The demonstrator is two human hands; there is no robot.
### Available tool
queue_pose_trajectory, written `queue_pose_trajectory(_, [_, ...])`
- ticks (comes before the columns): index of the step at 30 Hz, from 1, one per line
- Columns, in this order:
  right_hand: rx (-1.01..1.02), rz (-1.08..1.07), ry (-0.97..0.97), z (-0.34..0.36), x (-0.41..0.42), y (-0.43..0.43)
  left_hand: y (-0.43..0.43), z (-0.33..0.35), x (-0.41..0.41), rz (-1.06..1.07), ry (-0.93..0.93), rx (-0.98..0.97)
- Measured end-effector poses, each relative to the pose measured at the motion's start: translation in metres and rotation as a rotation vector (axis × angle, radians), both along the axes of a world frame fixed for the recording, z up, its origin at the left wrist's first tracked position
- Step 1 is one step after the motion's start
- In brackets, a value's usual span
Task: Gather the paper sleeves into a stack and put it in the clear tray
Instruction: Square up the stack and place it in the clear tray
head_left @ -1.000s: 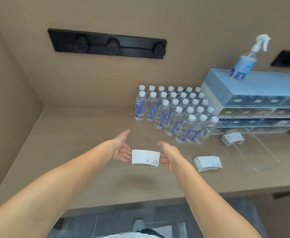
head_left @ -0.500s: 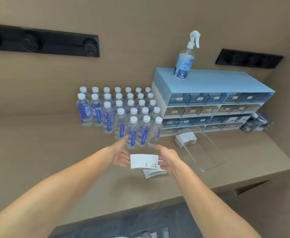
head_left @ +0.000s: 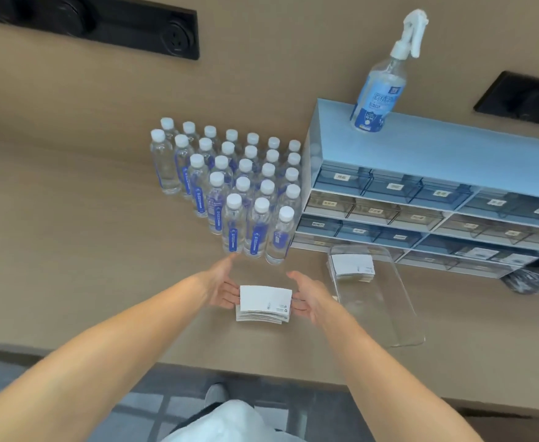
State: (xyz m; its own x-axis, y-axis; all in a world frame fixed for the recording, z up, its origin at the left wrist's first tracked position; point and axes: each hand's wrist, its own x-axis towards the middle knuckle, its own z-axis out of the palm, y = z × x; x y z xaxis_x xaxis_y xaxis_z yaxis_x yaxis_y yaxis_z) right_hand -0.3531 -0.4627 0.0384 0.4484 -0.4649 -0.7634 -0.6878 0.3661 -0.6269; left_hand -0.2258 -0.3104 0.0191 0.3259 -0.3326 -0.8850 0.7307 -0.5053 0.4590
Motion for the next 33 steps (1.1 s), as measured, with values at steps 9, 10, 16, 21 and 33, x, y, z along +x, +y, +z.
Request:
queue_pose_trajectory(9, [-0.191,0.141,0.061,-0.026,-0.006,-0.021,-0.002,0.001,0.017,-0.005,-0.054,0.096])
queue_pose_trajectory(10, [-0.197,0.134,0.055,-0.027,-0.008,-0.023,0.004,-0.001,0.022,0.023,-0.082,0.124])
queue_pose_trajectory(16, [-0.07,0.02,0.092,-0.045,-0.01,-0.021,0.009,-0.02,0.003,0.241,0.036,0.099])
queue_pose_trajectory(21, [0.067,-0.048,0.041,-0.052,0.005,-0.004,-0.021,-0.017,-0.033,0.332,-0.032,0.066])
queue_pose_trajectory(33, [0.099,-0.061,0.052,-0.059,0.014,0.009,-0.014,-0.027,-0.023,0.289,0.081,0.023])
